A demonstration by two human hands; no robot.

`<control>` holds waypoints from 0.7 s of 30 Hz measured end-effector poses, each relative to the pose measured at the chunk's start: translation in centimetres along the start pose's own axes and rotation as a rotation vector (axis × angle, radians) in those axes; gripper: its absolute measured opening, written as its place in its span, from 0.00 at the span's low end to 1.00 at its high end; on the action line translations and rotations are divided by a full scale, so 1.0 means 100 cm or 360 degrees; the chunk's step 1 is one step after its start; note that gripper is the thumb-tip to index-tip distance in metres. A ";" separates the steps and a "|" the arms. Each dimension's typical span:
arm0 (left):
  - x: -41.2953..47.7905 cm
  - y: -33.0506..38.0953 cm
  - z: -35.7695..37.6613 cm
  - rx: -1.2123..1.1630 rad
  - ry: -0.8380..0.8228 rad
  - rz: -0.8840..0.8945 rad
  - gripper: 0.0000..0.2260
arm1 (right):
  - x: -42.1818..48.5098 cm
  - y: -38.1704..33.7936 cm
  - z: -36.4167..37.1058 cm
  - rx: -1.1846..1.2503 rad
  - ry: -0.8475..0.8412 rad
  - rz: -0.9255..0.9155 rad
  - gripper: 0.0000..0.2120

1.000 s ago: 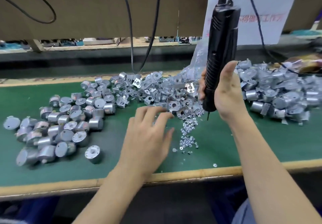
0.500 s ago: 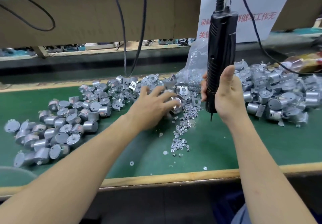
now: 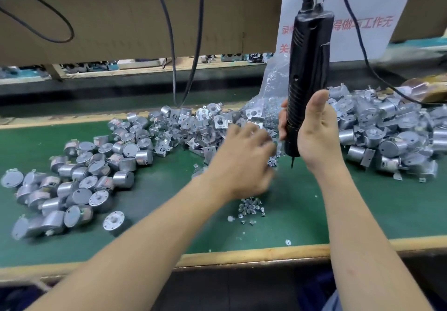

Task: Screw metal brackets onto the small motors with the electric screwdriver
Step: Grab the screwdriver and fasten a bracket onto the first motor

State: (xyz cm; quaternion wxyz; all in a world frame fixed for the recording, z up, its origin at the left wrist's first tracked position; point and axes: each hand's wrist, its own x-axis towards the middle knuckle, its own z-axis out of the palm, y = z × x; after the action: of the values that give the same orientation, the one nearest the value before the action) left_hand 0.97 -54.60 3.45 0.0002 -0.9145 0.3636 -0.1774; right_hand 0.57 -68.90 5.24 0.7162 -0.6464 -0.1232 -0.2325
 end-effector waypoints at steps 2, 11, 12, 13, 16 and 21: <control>0.004 0.024 0.008 -0.0113 -0.0171 0.0064 0.16 | 0.001 0.000 -0.001 0.0000 0.0032 -0.0013 0.34; 0.027 0.043 0.031 0.0052 -0.0419 -0.0139 0.19 | 0.001 -0.002 -0.006 -0.0030 0.0039 -0.0028 0.36; 0.031 0.042 0.032 0.0050 -0.0419 -0.0151 0.20 | 0.001 -0.002 -0.006 -0.0030 0.0039 -0.0033 0.36; 0.034 0.042 0.033 0.0050 -0.0414 -0.0169 0.20 | 0.001 -0.002 -0.005 -0.0029 0.0040 -0.0036 0.36; 0.038 0.042 0.037 0.0119 -0.0418 -0.0239 0.24 | 0.001 -0.002 -0.006 -0.0037 0.0029 -0.0043 0.35; 0.020 0.049 0.041 0.0053 -0.0626 -0.0360 0.38 | -0.001 -0.003 -0.006 -0.0015 0.0010 -0.0035 0.35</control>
State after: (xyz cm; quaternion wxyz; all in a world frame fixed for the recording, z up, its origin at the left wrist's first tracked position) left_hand 0.38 -60.04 -0.36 0.0662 -0.9663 0.2488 -0.0005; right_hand 0.26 -69.54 5.37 0.7109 -0.6476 -0.1271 -0.2429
